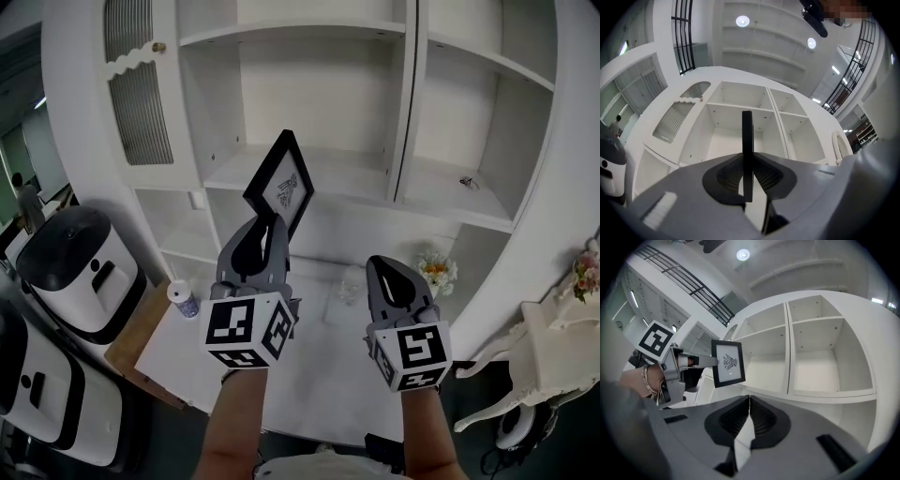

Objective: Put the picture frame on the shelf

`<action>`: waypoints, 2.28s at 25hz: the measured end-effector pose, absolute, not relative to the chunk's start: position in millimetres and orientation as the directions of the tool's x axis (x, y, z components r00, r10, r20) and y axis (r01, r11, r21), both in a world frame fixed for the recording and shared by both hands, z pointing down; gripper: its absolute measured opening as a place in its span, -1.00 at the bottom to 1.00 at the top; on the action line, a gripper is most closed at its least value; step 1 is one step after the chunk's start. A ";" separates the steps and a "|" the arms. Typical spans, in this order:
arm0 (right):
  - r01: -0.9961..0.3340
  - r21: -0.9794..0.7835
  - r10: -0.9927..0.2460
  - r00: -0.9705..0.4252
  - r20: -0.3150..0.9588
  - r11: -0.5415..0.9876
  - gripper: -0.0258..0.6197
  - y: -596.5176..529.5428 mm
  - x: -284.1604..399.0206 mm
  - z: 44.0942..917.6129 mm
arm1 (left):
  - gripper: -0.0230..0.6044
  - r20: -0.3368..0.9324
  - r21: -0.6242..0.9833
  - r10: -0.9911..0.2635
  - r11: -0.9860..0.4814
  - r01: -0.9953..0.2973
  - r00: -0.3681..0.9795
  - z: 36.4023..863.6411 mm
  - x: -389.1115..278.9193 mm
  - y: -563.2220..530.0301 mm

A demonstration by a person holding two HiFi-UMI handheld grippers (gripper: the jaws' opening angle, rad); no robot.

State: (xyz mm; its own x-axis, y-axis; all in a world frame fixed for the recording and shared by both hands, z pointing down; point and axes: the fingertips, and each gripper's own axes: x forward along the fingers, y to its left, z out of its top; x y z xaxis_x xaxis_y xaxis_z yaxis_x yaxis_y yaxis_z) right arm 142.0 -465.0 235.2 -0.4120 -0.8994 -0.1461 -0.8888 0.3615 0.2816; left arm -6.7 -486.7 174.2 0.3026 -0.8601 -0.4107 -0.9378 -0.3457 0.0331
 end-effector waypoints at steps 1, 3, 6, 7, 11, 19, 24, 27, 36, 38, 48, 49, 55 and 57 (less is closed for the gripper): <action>-0.885 0.285 -0.896 -0.420 -0.146 0.368 -0.89 -470.1 141.9 234.5 | -0.71 -0.414 0.052 -0.860 -0.350 -0.935 0.298 171.5 -6.3 -491.5; -0.880 0.287 -0.891 -0.430 -0.145 0.378 -0.89 -479.2 142.5 234.8 | -0.70 -0.417 0.101 -0.861 -0.362 -0.927 0.291 167.3 -6.0 -500.7; -0.880 0.278 -0.889 -0.435 -0.142 0.386 -0.89 -490.9 144.2 237.2 | -0.71 -0.406 0.213 -0.864 -0.404 -0.890 0.296 164.4 -6.2 -515.6; -0.879 0.277 -0.889 -0.436 -0.140 0.388 -0.89 -494.3 144.2 237.9 | -0.71 -0.401 0.259 -0.866 -0.420 -0.870 0.299 164.2 -7.1 -520.9; -0.877 0.278 -0.888 -0.440 -0.133 0.393 -0.89 -506.0 141.0 240.3 | -0.71 -0.374 0.431 -0.875 -0.459 -0.777 0.309 167.7 -13.3 -541.7; -0.884 0.274 -0.898 -0.423 -0.123 0.379 -0.89 -521.1 126.8 242.6 | -0.71 -0.344 0.623 -0.876 -0.482 -0.616 0.337 179.2 -27.3 -572.8; -0.890 0.288 -0.909 -0.400 -0.119 0.354 -0.89 -523.4 120.1 235.6 | -0.71 -0.335 0.766 -0.868 -0.477 -0.431 0.365 185.2 -31.6 -591.1; -0.894 0.291 -0.914 -0.387 -0.122 0.340 -0.89 -524.5 120.1 231.9 | -0.71 -0.336 0.826 -0.856 -0.468 -0.313 0.393 188.6 -28.1 -600.5; -0.903 0.280 -0.918 -0.372 -0.134 0.325 -0.89 -528.1 128.1 228.6 | -0.71 -0.276 0.929 -0.868 -0.351 -0.119 0.413 209.2 -12.3 -614.6; -0.904 0.276 -0.918 -0.374 -0.134 0.328 -0.89 -530.3 127.6 228.8 | -0.71 -0.262 0.945 -0.874 -0.319 -0.077 0.408 211.5 -12.2 -617.4; -0.903 0.275 -0.915 -0.378 -0.141 0.330 -0.89 -537.5 123.7 228.0 | -0.70 -0.249 0.962 -0.897 -0.272 -0.012 0.365 214.3 -15.1 -631.1; -0.903 0.274 -0.915 -0.378 -0.142 0.330 -0.89 -538.1 123.7 227.9 | -0.66 -0.241 0.962 -0.898 -0.271 -0.030 0.368 215.0 -15.3 -631.0; -0.905 0.260 -0.915 -0.379 -0.136 0.337 -0.89 -540.2 120.5 232.5 | -0.22 -0.207 0.955 -0.891 -0.273 -0.114 0.404 225.5 -11.1 -631.1; -0.904 0.258 -0.915 -0.381 -0.130 0.340 -0.89 -540.5 118.6 235.1 | -0.13 -0.206 0.958 -0.888 -0.269 -0.102 0.411 230.1 -7.9 -634.3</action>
